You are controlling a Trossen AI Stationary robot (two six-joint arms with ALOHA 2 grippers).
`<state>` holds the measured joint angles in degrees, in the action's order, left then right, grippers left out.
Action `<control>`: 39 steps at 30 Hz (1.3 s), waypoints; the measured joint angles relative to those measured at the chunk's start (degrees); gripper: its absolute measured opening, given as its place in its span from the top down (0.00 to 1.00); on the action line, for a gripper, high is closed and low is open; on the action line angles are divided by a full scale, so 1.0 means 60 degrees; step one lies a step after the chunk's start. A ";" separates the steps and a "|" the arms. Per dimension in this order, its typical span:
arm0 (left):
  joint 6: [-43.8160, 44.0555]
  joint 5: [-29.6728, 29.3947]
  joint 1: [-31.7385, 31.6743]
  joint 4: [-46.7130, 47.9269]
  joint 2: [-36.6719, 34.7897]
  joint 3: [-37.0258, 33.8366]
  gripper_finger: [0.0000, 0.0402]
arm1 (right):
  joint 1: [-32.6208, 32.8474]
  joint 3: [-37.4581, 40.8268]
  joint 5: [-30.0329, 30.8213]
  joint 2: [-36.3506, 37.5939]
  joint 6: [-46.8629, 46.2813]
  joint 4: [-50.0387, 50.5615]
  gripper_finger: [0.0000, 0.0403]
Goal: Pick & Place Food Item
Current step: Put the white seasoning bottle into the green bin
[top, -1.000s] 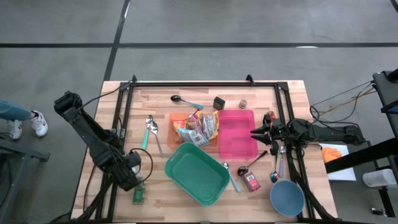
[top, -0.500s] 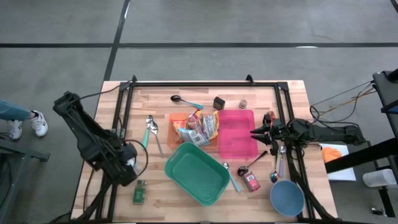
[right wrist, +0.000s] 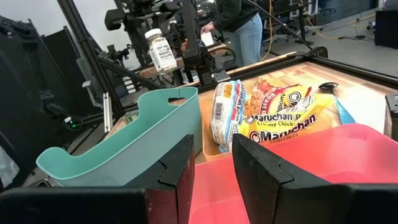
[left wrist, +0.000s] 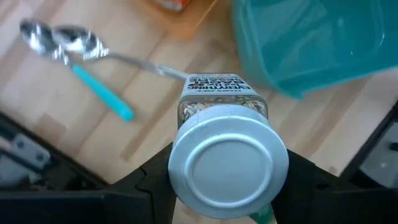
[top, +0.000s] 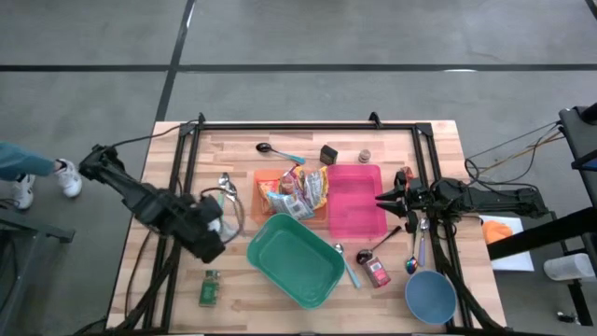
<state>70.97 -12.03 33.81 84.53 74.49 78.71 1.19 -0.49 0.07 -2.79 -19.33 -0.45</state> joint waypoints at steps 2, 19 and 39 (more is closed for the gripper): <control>-0.0806 0.0000 -0.0382 -0.0007 0.0518 0.0473 0.53 | 0.0000 0.0000 -0.0002 0.0000 0.0000 0.0000 0.73; -0.5991 0.0685 -0.2447 -0.0085 0.4680 0.4317 0.53 | 0.0004 -0.0002 0.0000 0.0002 0.0000 0.0000 0.73; -0.7091 0.1025 -0.3193 -0.1745 0.6714 0.3921 0.52 | 0.0004 -0.0002 -0.0002 0.0001 0.0000 0.0004 0.73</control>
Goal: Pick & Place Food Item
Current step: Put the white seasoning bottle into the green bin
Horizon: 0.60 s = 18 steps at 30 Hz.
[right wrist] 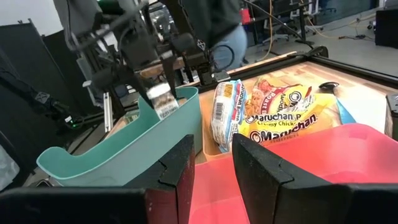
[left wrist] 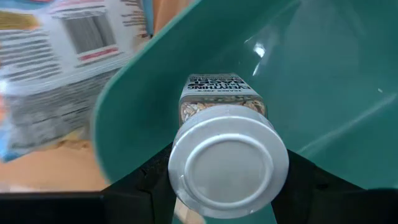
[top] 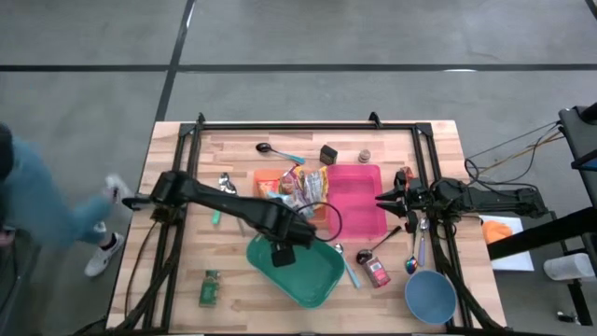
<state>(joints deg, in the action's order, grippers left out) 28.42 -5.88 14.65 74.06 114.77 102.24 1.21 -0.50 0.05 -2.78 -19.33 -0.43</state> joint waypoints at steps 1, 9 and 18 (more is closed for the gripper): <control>0.0001 0.0023 -0.0021 -0.0134 0.0045 -0.0098 0.52 | -0.0004 -0.0001 0.0003 -0.0001 0.0000 -0.0004 0.73; 0.0084 0.1066 -0.0376 -0.0918 0.0104 -0.1039 0.52 | -0.0001 0.0002 0.0002 -0.0001 0.0000 -0.0004 0.73; 0.0087 0.1387 -0.0568 -0.1027 0.0079 -0.1053 0.44 | -0.0004 0.0002 0.0000 -0.0001 0.0000 -0.0004 0.73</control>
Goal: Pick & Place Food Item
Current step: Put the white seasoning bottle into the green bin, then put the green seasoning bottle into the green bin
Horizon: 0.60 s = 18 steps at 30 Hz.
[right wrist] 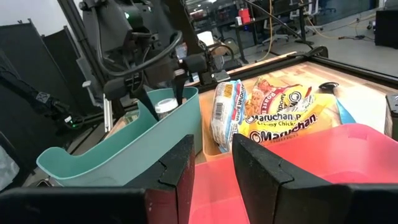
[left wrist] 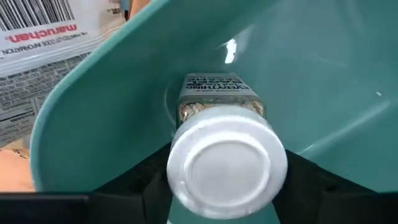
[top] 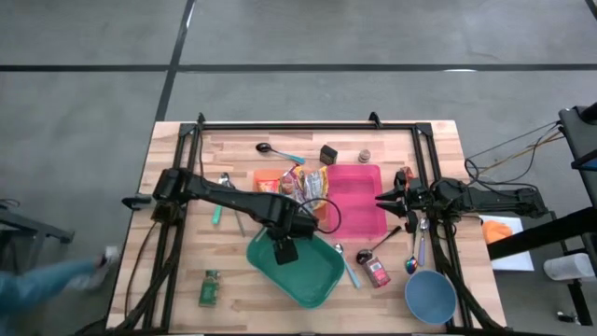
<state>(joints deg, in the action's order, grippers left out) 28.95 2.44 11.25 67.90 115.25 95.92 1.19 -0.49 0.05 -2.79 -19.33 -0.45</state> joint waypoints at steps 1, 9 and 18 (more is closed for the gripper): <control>0.0000 0.0007 -0.0008 -0.0004 -0.0004 0.0000 0.42 | 0.0000 0.0000 0.0003 0.0000 0.0000 0.0000 0.73; 0.0010 0.0180 -0.0087 -0.0215 -0.0033 0.0007 0.25 | 0.0000 -0.0003 0.0000 0.0000 0.0000 0.0000 0.73; -0.0007 0.0277 -0.0123 -0.0236 -0.0606 0.0011 0.22 | 0.0004 -0.0004 0.0000 0.0000 0.0000 0.0001 0.73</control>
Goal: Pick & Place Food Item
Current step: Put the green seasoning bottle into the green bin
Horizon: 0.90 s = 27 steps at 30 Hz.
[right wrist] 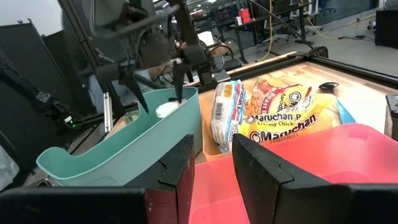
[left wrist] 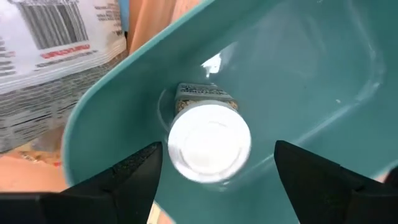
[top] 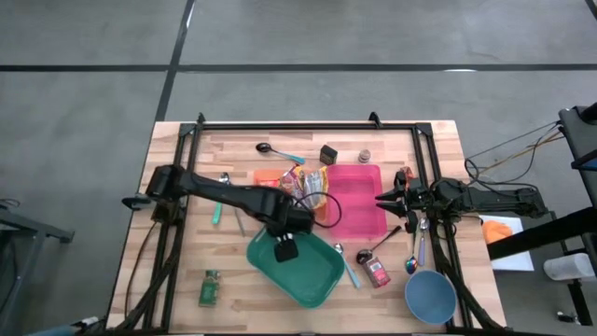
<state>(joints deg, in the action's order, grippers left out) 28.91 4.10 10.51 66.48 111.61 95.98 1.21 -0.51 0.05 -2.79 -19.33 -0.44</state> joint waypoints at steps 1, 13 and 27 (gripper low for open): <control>0.0000 0.0001 -0.0001 0.0068 -0.0119 -0.0001 0.22 | -0.0004 0.0000 0.0004 0.0000 0.0000 -0.0001 0.73; 0.1894 -0.0711 0.0077 0.1721 -0.2178 0.0000 0.22 | -0.0001 0.0002 0.0001 0.0007 0.0000 -0.0001 0.73; 0.7829 -0.1316 0.0977 0.3907 -0.4250 -0.1044 0.22 | 0.0000 0.0002 0.0002 0.0007 0.0000 -0.0001 0.73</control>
<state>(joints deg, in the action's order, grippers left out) 75.88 -3.80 16.37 89.92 86.10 89.72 1.21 -0.50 0.07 -2.74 -19.33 -0.45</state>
